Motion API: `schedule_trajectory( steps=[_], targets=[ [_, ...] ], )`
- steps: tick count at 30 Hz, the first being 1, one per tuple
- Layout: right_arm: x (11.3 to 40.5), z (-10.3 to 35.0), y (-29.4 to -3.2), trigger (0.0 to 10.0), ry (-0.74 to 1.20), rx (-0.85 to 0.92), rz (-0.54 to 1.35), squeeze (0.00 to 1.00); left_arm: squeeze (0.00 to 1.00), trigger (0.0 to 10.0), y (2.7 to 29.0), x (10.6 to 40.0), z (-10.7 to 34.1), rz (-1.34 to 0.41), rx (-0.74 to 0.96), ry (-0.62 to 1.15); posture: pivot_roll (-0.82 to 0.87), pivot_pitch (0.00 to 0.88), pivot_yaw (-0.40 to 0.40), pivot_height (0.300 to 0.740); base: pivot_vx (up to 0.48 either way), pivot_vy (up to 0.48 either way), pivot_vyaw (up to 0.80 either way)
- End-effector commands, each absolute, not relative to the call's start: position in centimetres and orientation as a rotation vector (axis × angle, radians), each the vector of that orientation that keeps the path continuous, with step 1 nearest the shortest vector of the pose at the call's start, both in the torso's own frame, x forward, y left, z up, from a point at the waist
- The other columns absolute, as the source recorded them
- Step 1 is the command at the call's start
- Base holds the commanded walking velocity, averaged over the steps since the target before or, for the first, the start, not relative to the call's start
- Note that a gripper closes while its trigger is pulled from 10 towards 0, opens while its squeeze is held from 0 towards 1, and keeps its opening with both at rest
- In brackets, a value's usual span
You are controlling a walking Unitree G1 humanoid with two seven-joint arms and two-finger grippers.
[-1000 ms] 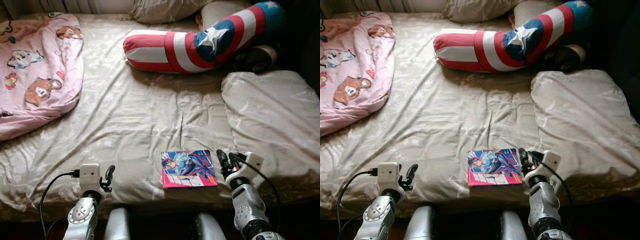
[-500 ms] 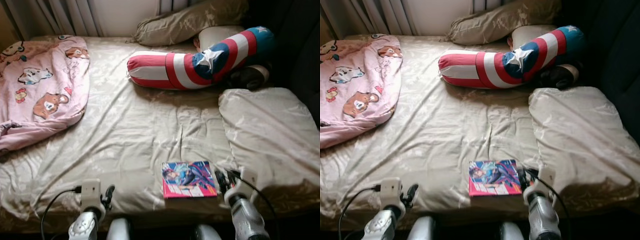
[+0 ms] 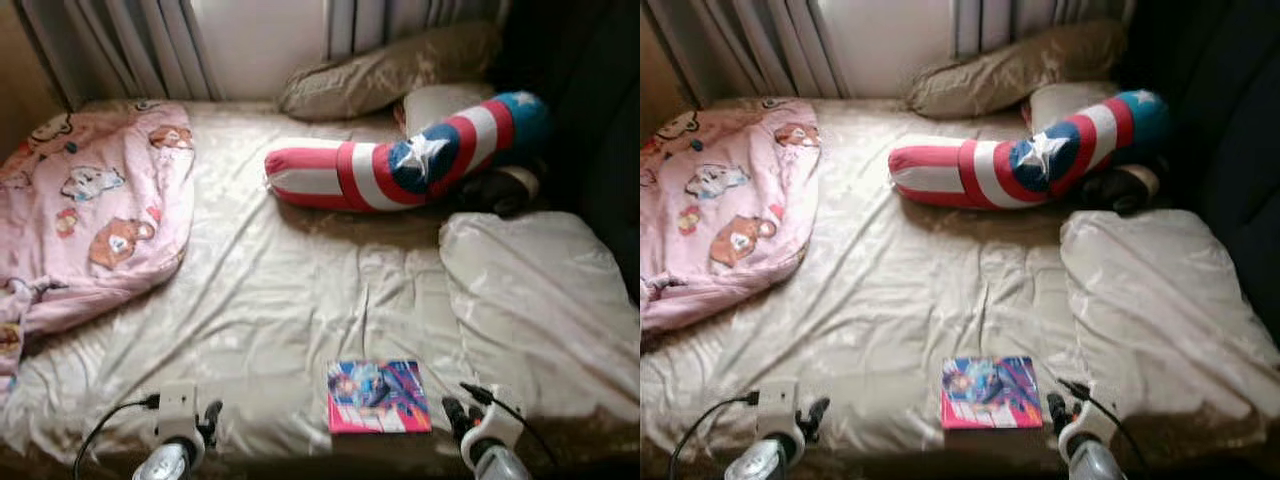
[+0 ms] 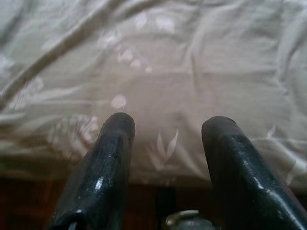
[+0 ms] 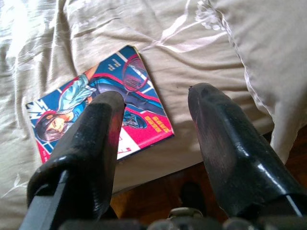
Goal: Clean up the room
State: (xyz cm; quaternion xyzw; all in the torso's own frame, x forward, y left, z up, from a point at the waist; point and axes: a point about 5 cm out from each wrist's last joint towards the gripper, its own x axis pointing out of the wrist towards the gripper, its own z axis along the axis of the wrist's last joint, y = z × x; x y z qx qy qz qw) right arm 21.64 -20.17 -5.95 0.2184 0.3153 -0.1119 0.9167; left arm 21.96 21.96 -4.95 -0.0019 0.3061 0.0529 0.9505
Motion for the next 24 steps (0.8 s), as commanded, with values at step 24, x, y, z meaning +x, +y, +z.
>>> schedule_trajectory(
  steps=[24],
  targets=[
    [19.0,-7.9,-18.4,10.0,0.816,0.335,-0.159,0.00,0.00,10.0,21.4,19.6,-6.8,0.127,-0.014,0.763,0.04,0.099,-0.031,0.740,0.000,0.000,0.28]
  ],
)
